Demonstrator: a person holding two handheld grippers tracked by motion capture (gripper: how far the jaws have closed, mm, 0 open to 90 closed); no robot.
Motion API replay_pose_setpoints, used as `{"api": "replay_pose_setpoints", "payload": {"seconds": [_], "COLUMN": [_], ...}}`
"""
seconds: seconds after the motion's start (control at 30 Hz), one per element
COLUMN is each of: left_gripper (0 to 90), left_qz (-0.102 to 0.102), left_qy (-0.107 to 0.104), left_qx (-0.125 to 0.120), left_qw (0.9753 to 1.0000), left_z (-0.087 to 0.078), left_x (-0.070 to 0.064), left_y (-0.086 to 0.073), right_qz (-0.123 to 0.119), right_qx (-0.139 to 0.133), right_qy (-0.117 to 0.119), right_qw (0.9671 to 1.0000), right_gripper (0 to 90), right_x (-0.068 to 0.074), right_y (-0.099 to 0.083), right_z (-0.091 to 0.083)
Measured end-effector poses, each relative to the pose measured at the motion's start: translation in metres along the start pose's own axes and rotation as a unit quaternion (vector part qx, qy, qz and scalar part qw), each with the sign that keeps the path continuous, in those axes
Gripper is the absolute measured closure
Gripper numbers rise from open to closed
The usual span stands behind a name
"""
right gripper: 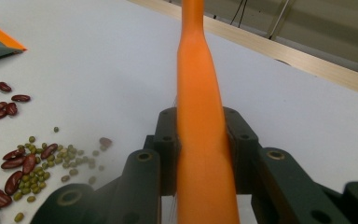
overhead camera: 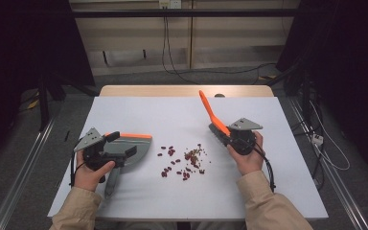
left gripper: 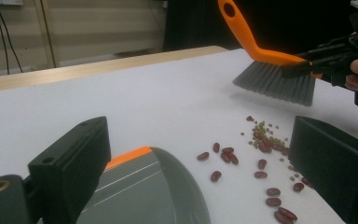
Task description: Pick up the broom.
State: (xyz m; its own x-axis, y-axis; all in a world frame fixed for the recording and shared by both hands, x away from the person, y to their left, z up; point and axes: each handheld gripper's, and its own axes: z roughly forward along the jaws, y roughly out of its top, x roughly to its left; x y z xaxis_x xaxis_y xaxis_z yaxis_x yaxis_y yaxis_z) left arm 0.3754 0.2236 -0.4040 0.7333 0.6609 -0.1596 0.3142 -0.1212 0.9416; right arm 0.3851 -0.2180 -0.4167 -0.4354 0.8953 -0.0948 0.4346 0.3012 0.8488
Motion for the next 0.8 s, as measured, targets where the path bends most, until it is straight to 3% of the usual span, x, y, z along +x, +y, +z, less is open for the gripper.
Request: {"api": "replay_pose_setpoints", "payload": {"seconds": [0.2,0.43,0.63,0.8], "left_gripper": [5.1,5.1,5.1,5.1], "left_qz": [0.002,0.008,0.003,0.003], "left_qy": [0.003,0.005,0.006,0.011], "left_qx": [-0.001,-0.001,-0.003,-0.005], "left_qw": [1.0000,1.0000,1.0000,0.9999], "left_z": [-0.003,-0.008,-0.010,-0.011], "left_x": [0.002,0.003,0.003,0.003], "left_y": [-0.003,-0.007,-0.008,-0.008], "right_qz": [-0.032,-0.040,-0.067,-0.060], "right_qx": [0.028,0.025,0.026,0.023], "right_qy": [0.008,0.014,0.013,0.021], "right_qw": [0.9991,0.9988,0.9974,0.9977], "right_gripper": [70.9,71.0,70.9,70.9], "right_x": [0.011,0.025,0.040,0.048], "right_y": [-0.006,-0.009,-0.011,-0.011], "right_z": [0.011,0.010,0.008,0.006]}}
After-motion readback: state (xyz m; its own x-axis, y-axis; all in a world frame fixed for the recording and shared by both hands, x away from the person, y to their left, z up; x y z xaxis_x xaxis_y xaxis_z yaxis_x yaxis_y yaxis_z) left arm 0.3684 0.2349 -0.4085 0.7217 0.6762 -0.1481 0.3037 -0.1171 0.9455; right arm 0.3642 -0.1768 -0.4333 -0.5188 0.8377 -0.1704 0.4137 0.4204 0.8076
